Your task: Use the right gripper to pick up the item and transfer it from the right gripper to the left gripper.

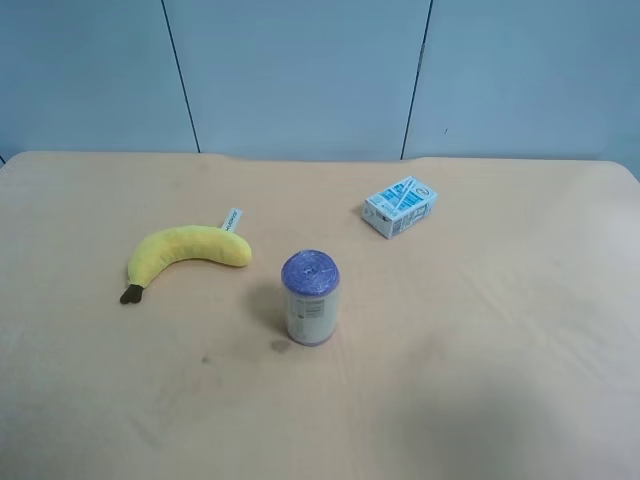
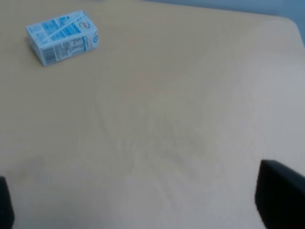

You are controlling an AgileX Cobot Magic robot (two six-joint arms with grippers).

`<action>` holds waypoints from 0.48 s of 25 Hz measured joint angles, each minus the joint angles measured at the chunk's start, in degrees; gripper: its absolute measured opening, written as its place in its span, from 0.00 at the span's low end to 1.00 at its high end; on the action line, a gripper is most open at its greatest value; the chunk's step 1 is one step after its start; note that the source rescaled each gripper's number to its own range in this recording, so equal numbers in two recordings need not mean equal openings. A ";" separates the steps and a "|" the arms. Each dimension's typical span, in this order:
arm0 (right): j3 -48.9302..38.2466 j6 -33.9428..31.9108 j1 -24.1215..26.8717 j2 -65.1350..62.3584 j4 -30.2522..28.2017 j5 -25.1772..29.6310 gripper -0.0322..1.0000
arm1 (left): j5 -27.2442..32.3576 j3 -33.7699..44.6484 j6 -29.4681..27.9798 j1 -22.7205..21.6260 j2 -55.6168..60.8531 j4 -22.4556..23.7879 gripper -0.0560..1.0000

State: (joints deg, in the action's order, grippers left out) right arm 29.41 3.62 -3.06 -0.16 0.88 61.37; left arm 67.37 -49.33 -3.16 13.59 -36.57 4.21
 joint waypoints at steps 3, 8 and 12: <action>0.00 0.00 0.00 0.00 0.00 0.00 1.00 | 1.38 2.78 -0.47 0.00 9.55 -0.12 1.00; 0.00 0.00 0.00 0.00 0.00 0.00 1.00 | 2.29 10.48 -0.58 0.00 24.32 -0.23 1.00; 0.00 0.00 0.00 0.00 0.00 0.00 1.00 | 1.82 14.95 -0.57 0.00 32.70 -0.28 1.00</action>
State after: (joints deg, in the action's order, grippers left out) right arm 29.41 3.62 -3.06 -0.16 0.88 61.37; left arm 69.18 -34.38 -3.73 13.59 -3.87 3.94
